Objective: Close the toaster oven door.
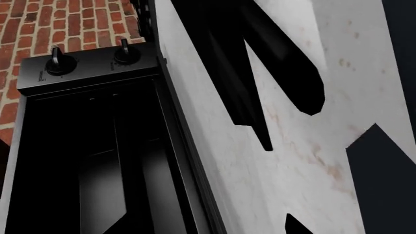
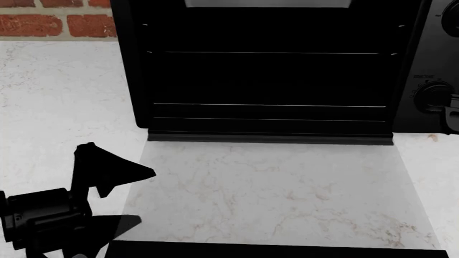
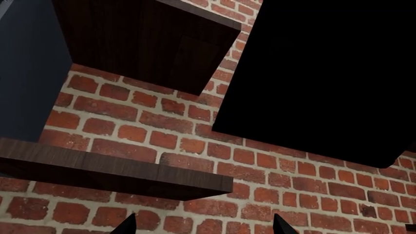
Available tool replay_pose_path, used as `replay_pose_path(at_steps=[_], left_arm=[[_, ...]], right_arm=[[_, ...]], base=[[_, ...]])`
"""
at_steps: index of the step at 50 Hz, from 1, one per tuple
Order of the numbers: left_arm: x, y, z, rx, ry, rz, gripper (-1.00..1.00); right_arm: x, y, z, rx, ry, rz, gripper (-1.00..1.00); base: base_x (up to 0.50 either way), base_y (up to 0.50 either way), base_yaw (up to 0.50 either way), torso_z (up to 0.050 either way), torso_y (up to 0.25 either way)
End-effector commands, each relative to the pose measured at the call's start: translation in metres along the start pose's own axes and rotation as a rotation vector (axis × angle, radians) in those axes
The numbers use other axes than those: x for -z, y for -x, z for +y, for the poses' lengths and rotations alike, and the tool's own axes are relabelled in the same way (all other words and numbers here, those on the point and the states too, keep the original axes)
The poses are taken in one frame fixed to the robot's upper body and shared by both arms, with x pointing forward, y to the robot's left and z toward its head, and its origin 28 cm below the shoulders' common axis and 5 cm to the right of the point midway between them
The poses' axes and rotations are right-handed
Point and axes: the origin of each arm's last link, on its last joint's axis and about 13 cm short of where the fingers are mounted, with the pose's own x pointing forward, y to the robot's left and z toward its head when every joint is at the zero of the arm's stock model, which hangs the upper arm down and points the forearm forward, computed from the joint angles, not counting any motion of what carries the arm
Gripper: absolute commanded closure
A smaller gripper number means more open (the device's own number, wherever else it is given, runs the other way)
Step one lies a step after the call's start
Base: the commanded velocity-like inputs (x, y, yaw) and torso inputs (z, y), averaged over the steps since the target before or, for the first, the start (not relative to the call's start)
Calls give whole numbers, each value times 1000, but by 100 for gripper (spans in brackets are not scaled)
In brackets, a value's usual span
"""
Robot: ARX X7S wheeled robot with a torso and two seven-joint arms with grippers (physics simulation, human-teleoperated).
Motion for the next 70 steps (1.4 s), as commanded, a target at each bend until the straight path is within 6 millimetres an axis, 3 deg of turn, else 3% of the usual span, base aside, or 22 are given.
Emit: replay_pose_path(at_steps=[1, 10, 35, 36, 43, 44, 47, 53, 55, 56, 58, 65, 70], left_arm=[[-1, -5, 6, -187, 28, -29, -100], [-4, -5, 9, -341, 28, -36, -100], [5, 6, 16, -476, 80, 79, -100], [-4, 29, -4, -476, 62, 112, -100], [-3, 34, -10, -472, 97, 162, -100], [0, 40, -21, -523, 104, 160, -100], [-3, 46, -18, -502, 116, 185, -100], [-3, 46, -21, -618, 199, 211, -100], [-3, 45, -22, -701, 250, 210, -100], [-23, 25, -30, -709, 243, 211, -100], [-35, 21, -29, -738, 246, 214, -100], [-51, -6, -34, -786, 328, 189, -100], [-62, -15, -35, -892, 449, 291, -100]], right_arm=[[-2, 1, -1, 7, 1, -3, -100], [-6, 3, -5, 17, 3, -9, -100], [-12, 2, -5, 16, 0, -23, -100], [-12, 2, -5, 16, -1, -24, -100], [-13, 2, -6, 15, 0, -26, -100], [-14, 2, -5, 15, 0, -27, -100], [-14, 2, -5, 15, 0, -27, -100], [-16, 4, -7, 22, 3, -29, -100], [-15, 4, -7, 21, 1, -29, -100], [-15, 4, -8, 22, 1, -30, -100], [-16, 6, -10, 27, 2, -30, -100], [-16, 5, -11, 33, 2, -32, -100], [-19, 4, -11, 30, 3, -37, -100]], base=[[0, 0, -3, 0, 0], [0, 0, -2, 0, 0], [0, -1, -1, 0, 1], [11, -3, -4, 0, 10], [0, 0, 0, 0, 0], [0, 0, 0, 0, 10], [0, 0, 0, 0, 0], [0, 0, 0, 0, 2], [0, 0, 1, 0, 0], [0, 0, 0, 0, 0], [0, 0, 0, 0, 0], [0, 0, 0, 2, 1], [0, 0, 0, 0, 2]])
